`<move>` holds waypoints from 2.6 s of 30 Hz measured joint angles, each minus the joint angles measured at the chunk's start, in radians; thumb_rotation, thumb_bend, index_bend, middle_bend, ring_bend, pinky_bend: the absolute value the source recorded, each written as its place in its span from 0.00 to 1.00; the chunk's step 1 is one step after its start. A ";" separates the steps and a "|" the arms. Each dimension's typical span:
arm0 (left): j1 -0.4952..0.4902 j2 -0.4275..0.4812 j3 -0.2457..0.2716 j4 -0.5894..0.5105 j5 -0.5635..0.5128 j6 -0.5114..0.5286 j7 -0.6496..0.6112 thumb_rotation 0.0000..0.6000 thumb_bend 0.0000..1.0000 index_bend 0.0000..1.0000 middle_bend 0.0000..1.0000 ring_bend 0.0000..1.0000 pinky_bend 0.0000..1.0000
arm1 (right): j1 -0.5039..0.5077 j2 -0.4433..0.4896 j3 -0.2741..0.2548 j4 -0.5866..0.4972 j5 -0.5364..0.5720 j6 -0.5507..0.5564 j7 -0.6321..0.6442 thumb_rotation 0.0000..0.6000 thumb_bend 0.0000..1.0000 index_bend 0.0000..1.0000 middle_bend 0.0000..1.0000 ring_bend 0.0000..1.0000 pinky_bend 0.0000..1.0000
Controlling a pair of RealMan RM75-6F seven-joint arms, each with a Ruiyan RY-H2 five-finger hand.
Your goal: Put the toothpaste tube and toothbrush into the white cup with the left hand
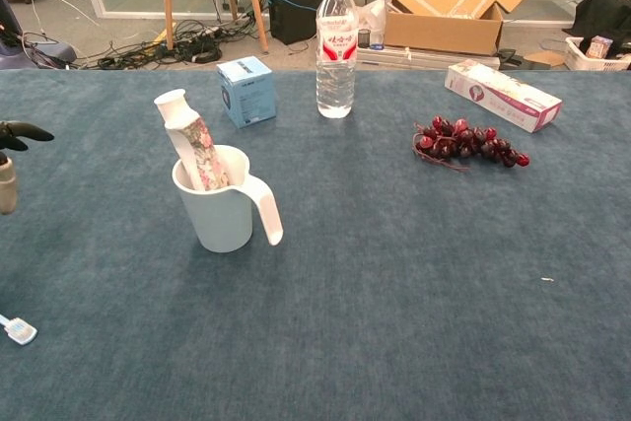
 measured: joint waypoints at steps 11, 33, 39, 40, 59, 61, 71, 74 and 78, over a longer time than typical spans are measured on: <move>-0.008 -0.100 0.041 0.178 0.106 -0.022 0.063 1.00 0.19 0.43 0.04 0.09 0.10 | 0.006 -0.003 0.002 0.004 0.010 -0.016 -0.003 1.00 0.03 0.05 0.04 0.04 0.33; -0.002 -0.100 0.089 0.248 0.174 -0.028 0.093 1.00 0.31 0.41 0.04 0.09 0.10 | 0.013 -0.012 0.000 0.001 0.017 -0.031 -0.027 1.00 0.03 0.05 0.04 0.04 0.33; 0.000 -0.126 0.091 0.297 0.194 -0.016 0.122 1.00 0.31 0.41 0.04 0.09 0.10 | 0.012 -0.013 0.000 0.001 0.018 -0.030 -0.029 1.00 0.03 0.05 0.04 0.04 0.33; 0.000 -0.130 0.091 0.306 0.196 -0.015 0.126 1.00 0.31 0.41 0.04 0.09 0.10 | 0.012 -0.012 0.000 0.000 0.018 -0.030 -0.029 1.00 0.03 0.05 0.04 0.04 0.33; 0.015 -0.164 0.087 0.359 0.162 -0.029 0.150 1.00 0.32 0.43 0.04 0.09 0.10 | 0.013 -0.011 0.000 -0.002 0.021 -0.033 -0.032 1.00 0.03 0.05 0.04 0.04 0.33; 0.016 -0.166 0.087 0.361 0.162 -0.028 0.149 1.00 0.32 0.43 0.04 0.09 0.10 | 0.014 -0.011 0.000 -0.002 0.022 -0.034 -0.032 1.00 0.03 0.05 0.04 0.04 0.33; 0.024 -0.176 0.083 0.366 0.148 -0.029 0.166 1.00 0.32 0.44 0.04 0.09 0.10 | 0.014 -0.011 0.000 -0.004 0.022 -0.036 -0.035 1.00 0.03 0.05 0.04 0.04 0.33; 0.024 -0.179 0.081 0.370 0.143 -0.033 0.169 1.00 0.32 0.45 0.04 0.09 0.10 | 0.014 -0.010 0.000 -0.005 0.024 -0.037 -0.035 1.00 0.03 0.05 0.04 0.04 0.33; 0.025 -0.184 0.081 0.373 0.139 -0.038 0.170 1.00 0.33 0.45 0.04 0.09 0.10 | 0.014 -0.009 0.000 -0.006 0.025 -0.037 -0.034 1.00 0.03 0.05 0.04 0.04 0.33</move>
